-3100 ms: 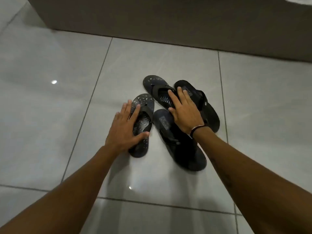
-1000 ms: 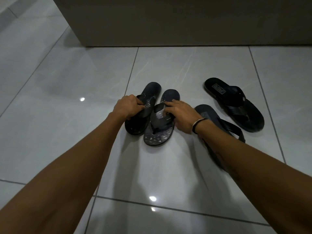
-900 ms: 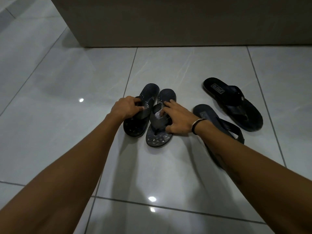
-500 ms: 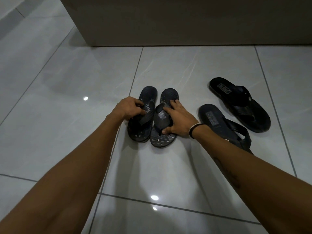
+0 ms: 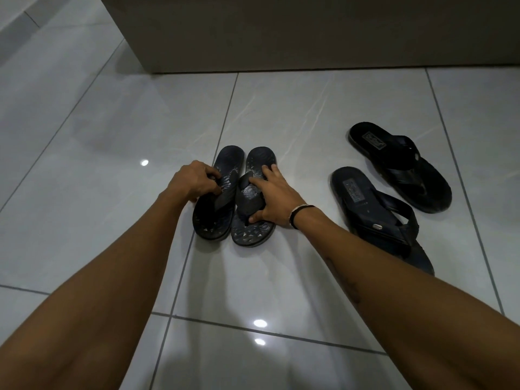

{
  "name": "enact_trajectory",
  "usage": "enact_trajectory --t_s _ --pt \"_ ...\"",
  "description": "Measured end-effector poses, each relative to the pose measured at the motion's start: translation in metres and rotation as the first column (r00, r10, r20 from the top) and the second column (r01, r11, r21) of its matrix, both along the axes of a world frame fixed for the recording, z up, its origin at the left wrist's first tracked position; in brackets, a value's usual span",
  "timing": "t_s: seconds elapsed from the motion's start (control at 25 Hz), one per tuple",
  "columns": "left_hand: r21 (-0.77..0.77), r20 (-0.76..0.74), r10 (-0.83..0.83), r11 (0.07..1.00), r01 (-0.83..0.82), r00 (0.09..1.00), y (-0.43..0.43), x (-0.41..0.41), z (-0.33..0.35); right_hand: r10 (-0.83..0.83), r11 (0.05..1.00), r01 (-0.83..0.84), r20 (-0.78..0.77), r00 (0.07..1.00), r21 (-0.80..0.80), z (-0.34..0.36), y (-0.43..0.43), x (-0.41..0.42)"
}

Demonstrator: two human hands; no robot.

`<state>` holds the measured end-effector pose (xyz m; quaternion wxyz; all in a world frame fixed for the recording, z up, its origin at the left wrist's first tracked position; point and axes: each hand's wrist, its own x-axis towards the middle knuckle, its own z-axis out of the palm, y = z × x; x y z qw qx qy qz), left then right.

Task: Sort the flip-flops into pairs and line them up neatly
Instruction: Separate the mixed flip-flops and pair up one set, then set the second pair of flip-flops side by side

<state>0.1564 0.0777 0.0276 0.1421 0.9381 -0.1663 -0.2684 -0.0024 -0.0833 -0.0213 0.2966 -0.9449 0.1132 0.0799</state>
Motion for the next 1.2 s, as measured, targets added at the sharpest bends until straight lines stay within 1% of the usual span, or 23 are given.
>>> enact_trajectory --t_s 0.12,0.2,0.28,0.36,0.44,0.48,0.52,0.6,0.64,0.68,0.76,0.88,1.0,1.12,1.2 --pt "-0.023 0.056 -0.026 0.999 0.028 0.998 0.001 -0.005 -0.001 0.037 0.997 -0.039 0.018 0.999 0.064 0.008 -0.006 -0.008" --pt "-0.093 0.192 -0.007 0.995 0.025 0.981 -0.001 -0.011 0.000 0.034 0.990 -0.043 0.066 0.997 0.136 0.017 -0.018 -0.019" --pt "-0.175 0.371 0.035 0.984 0.033 0.928 -0.014 -0.022 0.002 -0.060 0.988 0.041 0.133 0.989 0.146 0.027 -0.047 -0.036" --pt "-0.227 0.481 0.008 0.967 0.116 0.877 -0.040 -0.044 0.004 -0.186 0.982 0.179 0.197 0.962 0.054 0.035 -0.089 -0.057" --pt "-0.251 0.519 -0.089 0.935 0.252 0.850 -0.076 -0.078 0.007 -0.274 0.944 0.307 0.225 0.935 -0.125 0.040 -0.135 -0.081" --pt "-0.254 0.505 -0.154 0.914 0.317 0.850 -0.095 -0.100 0.008 -0.298 0.916 0.341 0.207 0.932 -0.214 0.040 -0.156 -0.093" --pt "-0.249 0.461 -0.230 0.893 0.374 0.857 -0.114 -0.122 0.008 -0.313 0.890 0.347 0.157 0.937 -0.297 0.039 -0.175 -0.104" --pt "-0.209 0.333 -0.398 0.853 0.478 0.855 -0.145 -0.167 0.004 -0.315 0.863 0.279 -0.017 0.949 -0.422 0.035 -0.204 -0.124" --pt "-0.167 0.282 -0.472 0.833 0.527 0.835 -0.158 -0.189 0.002 -0.307 0.870 0.233 -0.107 0.946 -0.434 0.033 -0.213 -0.131" --pt "-0.114 0.249 -0.535 0.812 0.573 0.808 -0.169 -0.208 -0.001 -0.293 0.889 0.197 -0.181 0.939 -0.414 0.031 -0.219 -0.137" --pt "-0.007 0.205 -0.633 0.762 0.648 0.747 -0.184 -0.237 -0.007 -0.271 0.920 0.172 -0.256 0.928 -0.352 0.029 -0.223 -0.146" --pt "0.093 0.208 -0.709 0.700 0.708 0.674 -0.194 -0.253 -0.017 -0.286 0.919 0.198 -0.232 0.930 -0.340 0.030 -0.218 -0.153" --pt "0.089 0.230 -0.749 0.652 0.753 0.621 -0.200 -0.246 -0.026 -0.396 0.895 0.339 -0.170 0.902 -0.288 0.036 -0.207 -0.161" --pt "0.041 0.162 -0.771 0.628 0.777 0.615 -0.217 -0.236 -0.026 -0.599 0.789 0.565 -0.099 0.794 -0.243 0.043 -0.200 -0.174" --pt "0.049 0.108 -0.765 0.642 0.765 0.635 -0.233 -0.232 -0.024 -0.690 0.718 0.661 -0.095 0.718 -0.220 0.045 -0.195 -0.186"
